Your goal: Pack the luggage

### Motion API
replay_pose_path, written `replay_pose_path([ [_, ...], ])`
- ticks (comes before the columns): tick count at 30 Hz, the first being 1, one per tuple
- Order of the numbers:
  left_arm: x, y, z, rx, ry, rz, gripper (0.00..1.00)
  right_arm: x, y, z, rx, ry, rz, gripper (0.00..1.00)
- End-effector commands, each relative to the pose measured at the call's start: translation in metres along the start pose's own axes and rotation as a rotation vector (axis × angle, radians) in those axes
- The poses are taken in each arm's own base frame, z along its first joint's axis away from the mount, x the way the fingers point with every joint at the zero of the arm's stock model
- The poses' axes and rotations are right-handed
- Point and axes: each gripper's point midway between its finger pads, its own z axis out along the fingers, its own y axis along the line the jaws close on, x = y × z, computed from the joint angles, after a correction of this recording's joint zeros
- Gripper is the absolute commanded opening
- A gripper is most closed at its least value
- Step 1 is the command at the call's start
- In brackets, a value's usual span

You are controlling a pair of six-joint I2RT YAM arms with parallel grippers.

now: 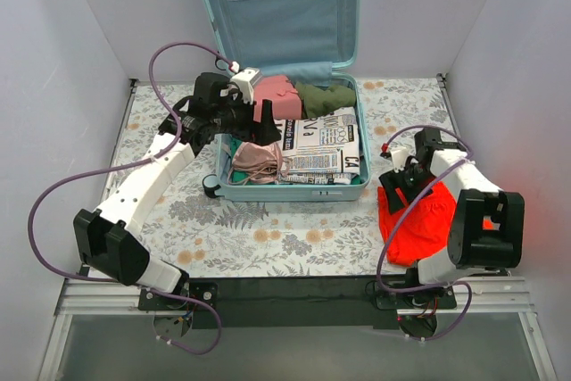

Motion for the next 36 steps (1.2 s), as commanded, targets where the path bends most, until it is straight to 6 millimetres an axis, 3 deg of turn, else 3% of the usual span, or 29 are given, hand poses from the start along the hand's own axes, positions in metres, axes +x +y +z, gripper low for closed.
replay_pose_path([
  [1, -0.003, -0.016, -0.013, 0.070, 0.022, -0.035, 0.79, -0.027, -0.014, 0.018, 0.027, -0.077, 0.125, 0.77],
  [3, 0.001, -0.015, -0.011, 0.074, 0.037, -0.036, 0.74, -0.041, -0.023, 0.030, 0.014, -0.097, 0.161, 0.77],
  [8, 0.011, -0.016, 0.007, 0.090, 0.086, -0.044, 0.71, -0.099, -0.059, 0.028, -0.029, -0.240, 0.310, 0.77],
  [10, 0.011, -0.023, 0.022, 0.102, 0.107, -0.019, 0.71, -0.128, -0.069, 0.002, -0.065, -0.341, 0.307, 0.77],
  [12, 0.007, -0.042, 0.041, 0.142, 0.122, 0.007, 0.73, -0.137, -0.076, -0.037, -0.052, -0.445, 0.279, 0.80],
  [13, 0.001, -0.055, 0.054, 0.173, 0.120, 0.025, 0.77, -0.133, -0.083, -0.058, -0.018, -0.484, 0.261, 0.83],
  [15, -0.011, -0.092, 0.092, 0.176, 0.086, 0.099, 0.81, -0.105, -0.101, -0.082, 0.082, -0.481, 0.280, 0.89],
  [16, -0.023, -0.143, 0.146, 0.206, 0.064, 0.151, 0.84, -0.058, -0.131, -0.102, 0.226, -0.446, 0.390, 0.91],
  [17, -0.018, -0.162, 0.169, 0.216, 0.066, 0.183, 0.84, -0.039, -0.143, -0.108, 0.281, -0.433, 0.442, 0.91],
  [18, -0.023, -0.172, 0.178, 0.218, 0.042, 0.203, 0.85, -0.020, -0.151, -0.108, 0.310, -0.415, 0.497, 0.92],
  [20, -0.018, -0.184, 0.202, 0.206, 0.022, 0.242, 0.85, -0.004, -0.156, -0.112, 0.351, -0.401, 0.537, 0.93],
  [21, -0.030, -0.203, 0.203, 0.233, -0.025, 0.257, 0.85, 0.005, -0.159, -0.115, 0.382, -0.389, 0.557, 0.94],
  [22, -0.014, -0.200, 0.230, 0.232, -0.004, 0.254, 0.85, 0.015, -0.164, -0.118, 0.402, -0.382, 0.586, 0.94],
  [26, -0.002, -0.205, 0.268, 0.255, -0.050, 0.284, 0.86, 0.035, -0.174, -0.118, 0.442, -0.345, 0.634, 0.98],
  [29, 0.011, -0.203, 0.291, 0.213, -0.082, 0.331, 0.86, 0.039, -0.178, -0.113, 0.416, -0.348, 0.628, 0.98],
  [32, 0.022, -0.200, 0.300, 0.195, -0.071, 0.326, 0.86, 0.035, -0.176, -0.097, 0.348, -0.356, 0.622, 0.98],
  [36, 0.021, -0.202, 0.293, 0.205, -0.075, 0.338, 0.86, 0.039, -0.172, -0.070, 0.261, -0.319, 0.674, 0.98],
])
